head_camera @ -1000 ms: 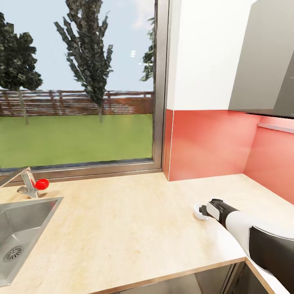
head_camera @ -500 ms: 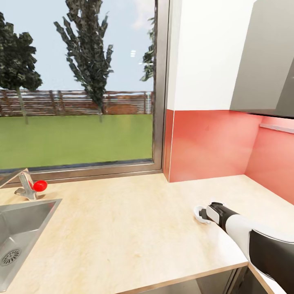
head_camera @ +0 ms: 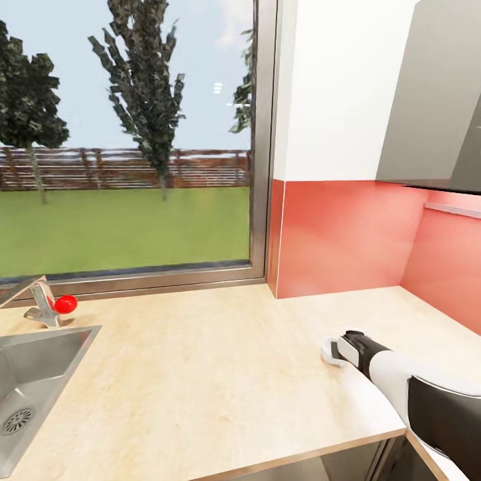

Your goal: Set up a coffee station on the kitchen countertop: keep the coffee maker on the countertop, move the bottle of coffee from the kitchen shelf to the counter next to the coffee maker, place a paper coffee filter on top of the coffee maker, put the saucer next to the coffee maker with the coffee cup on the saucer, and place the electric kettle next to the coffee maker.

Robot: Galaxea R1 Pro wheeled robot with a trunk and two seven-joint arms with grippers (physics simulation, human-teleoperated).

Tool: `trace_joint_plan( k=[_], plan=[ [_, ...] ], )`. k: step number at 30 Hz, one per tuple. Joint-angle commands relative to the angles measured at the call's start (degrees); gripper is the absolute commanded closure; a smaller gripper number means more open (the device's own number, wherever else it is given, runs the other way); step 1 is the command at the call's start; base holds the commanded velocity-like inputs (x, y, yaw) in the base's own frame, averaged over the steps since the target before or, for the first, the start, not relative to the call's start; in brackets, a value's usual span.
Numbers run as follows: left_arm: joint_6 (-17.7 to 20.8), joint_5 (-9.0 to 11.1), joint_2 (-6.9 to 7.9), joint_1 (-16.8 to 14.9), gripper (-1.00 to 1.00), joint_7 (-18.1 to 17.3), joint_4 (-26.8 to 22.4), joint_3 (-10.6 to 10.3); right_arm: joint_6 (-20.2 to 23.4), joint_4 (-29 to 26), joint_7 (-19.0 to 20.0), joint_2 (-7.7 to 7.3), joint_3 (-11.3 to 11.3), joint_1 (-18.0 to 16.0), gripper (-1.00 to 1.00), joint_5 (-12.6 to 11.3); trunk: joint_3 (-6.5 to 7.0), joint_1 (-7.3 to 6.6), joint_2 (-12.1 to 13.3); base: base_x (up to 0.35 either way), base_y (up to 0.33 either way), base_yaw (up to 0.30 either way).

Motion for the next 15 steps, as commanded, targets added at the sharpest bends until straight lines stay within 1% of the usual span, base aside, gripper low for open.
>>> trace_joint_plan(
  k=[1,15],
  plan=[
    [-0.09,-0.53,0.00,0.01,-1.00,-0.24,-0.09,0.49,0.00,-0.27,-0.15,-0.02,-0.89,0.17,1.00,-1.83,-0.09,0.04,-0.02,0.000,0.000,0.000],
    [-0.09,-0.53,0.04,0.01,-1.00,-0.24,-0.09,0.49,0.00,-0.97,-0.21,0.14,-1.03,0.17,1.00,-1.83,-0.09,0.04,-0.02,0.000,0.000,0.000]
  ],
)
